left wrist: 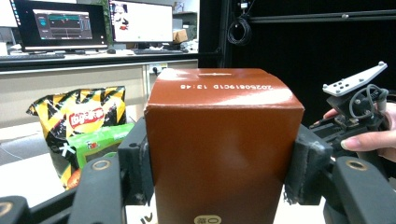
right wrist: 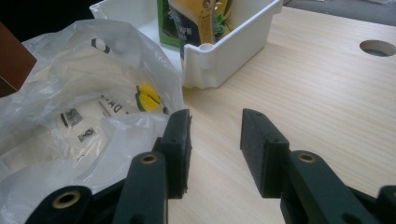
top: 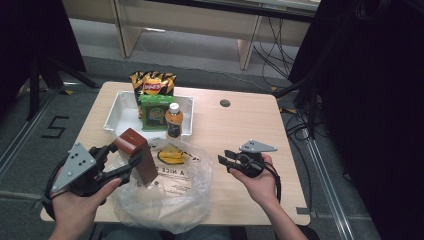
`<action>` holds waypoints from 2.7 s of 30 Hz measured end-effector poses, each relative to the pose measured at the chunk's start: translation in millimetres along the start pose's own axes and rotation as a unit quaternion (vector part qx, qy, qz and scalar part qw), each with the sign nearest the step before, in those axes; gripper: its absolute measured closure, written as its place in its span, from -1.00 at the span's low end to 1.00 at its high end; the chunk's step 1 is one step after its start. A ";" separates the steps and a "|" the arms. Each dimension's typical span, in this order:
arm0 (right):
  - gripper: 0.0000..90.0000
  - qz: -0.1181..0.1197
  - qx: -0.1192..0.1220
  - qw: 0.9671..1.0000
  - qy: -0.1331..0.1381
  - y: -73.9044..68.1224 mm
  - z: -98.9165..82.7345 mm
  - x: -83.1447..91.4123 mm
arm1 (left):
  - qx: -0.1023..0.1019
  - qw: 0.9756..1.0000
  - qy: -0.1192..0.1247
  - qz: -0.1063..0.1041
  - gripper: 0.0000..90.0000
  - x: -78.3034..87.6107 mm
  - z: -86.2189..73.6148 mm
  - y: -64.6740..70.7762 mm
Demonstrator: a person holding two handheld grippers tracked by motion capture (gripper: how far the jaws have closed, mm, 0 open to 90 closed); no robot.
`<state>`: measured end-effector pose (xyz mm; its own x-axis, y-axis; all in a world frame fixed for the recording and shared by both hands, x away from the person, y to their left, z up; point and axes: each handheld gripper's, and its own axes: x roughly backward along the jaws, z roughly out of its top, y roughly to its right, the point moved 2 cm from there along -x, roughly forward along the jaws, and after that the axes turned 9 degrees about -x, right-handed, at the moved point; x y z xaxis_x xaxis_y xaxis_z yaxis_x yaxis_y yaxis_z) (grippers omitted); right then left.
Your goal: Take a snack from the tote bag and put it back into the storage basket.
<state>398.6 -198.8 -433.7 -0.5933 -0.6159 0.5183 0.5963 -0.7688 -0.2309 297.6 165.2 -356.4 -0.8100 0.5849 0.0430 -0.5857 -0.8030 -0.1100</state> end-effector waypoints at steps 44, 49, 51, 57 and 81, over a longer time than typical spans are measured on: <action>0.40 -0.004 -0.014 1.000 0.006 -1.2 -0.8 -0.6 | -0.002 0.999 0.029 0.029 -0.16 -6.3 21.8 -27.3; 0.40 -0.002 -0.015 1.000 0.005 -1.4 -0.9 -0.9 | -0.002 0.999 0.029 0.032 -0.16 -8.9 22.6 -29.7; 0.40 -0.001 -0.022 1.000 -0.001 -2.4 -1.2 -0.2 | -0.002 0.999 0.028 0.033 -0.16 -10.0 23.0 -30.7; 0.40 -0.002 -0.005 1.000 0.008 0.7 -0.3 -0.8 | -0.002 0.999 0.028 0.038 -0.16 -12.9 23.9 -35.2; 0.39 0.000 -0.001 1.000 0.000 1.7 -0.2 0.3 | 0.004 0.997 0.021 0.068 -0.16 -32.6 27.4 -65.4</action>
<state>399.3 -200.3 -434.1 -0.5930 -0.6161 0.5184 0.5951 -0.7690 -0.2332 361.5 195.5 -323.4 -0.8802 0.4743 -0.0133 -0.4706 -0.8762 -0.1040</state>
